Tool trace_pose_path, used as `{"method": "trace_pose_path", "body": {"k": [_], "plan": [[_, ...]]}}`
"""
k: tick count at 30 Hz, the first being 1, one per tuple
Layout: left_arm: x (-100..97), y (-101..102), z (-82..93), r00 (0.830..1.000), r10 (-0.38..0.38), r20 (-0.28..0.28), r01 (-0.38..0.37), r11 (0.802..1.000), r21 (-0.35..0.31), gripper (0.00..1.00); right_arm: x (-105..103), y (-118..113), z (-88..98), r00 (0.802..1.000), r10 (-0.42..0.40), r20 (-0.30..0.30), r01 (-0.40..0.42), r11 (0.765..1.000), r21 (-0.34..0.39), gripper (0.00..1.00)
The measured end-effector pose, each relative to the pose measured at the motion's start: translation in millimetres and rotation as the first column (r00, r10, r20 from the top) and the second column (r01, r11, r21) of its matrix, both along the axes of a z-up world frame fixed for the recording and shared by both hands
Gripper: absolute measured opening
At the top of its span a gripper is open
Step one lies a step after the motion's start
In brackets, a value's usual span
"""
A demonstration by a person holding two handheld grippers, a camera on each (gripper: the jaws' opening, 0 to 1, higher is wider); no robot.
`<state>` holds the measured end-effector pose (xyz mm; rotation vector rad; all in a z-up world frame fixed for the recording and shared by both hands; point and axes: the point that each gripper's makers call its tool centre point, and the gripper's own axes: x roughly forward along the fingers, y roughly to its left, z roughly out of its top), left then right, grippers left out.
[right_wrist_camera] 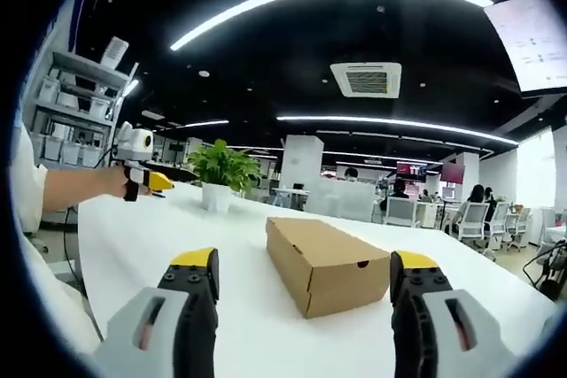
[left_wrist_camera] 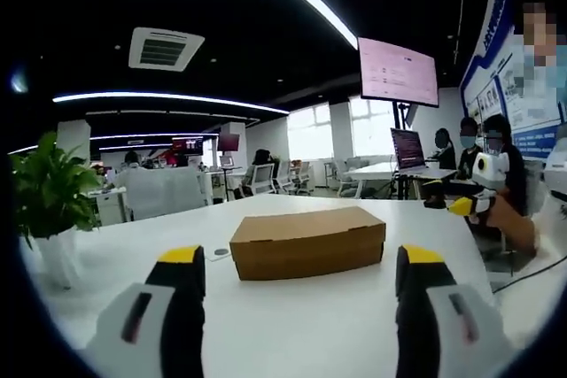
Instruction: Operate the shoe box by opening the lid, removing the specified soft item, and placing it in the target area until the item is outside and the box remains undamaged.
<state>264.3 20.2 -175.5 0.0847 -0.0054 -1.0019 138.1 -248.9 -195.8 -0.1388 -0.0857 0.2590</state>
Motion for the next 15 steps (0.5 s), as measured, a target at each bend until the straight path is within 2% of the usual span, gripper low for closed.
{"method": "trace_pose_path", "body": {"k": [4,7,9,15], "plan": [[3.5,-1.9,0.4,1.000,-0.014,-0.021,0.014,1.000,-0.020,0.93,3.4,-2.5,6.5,1.000,-0.010,0.013,0.009,1.000,0.015,0.85],[7.8,-0.9,-0.3,1.000,-0.010,-0.025,0.010,1.000,-0.030,0.93,6.3,5.5,9.3,1.000,0.015,0.022,-0.015,1.000,0.000,0.88],[10.1,-2.6,-2.6,0.999,-0.017,-0.040,0.016,0.999,-0.038,0.92,7.0,13.4,14.8,0.997,0.044,0.061,-0.042,0.999,-0.032,0.88],[15.5,-5.0,-5.8,0.998,-0.013,-0.056,0.011,0.999,-0.041,0.95,8.1,13.9,19.1,0.997,0.022,0.072,-0.018,0.998,-0.054,0.88]]}}
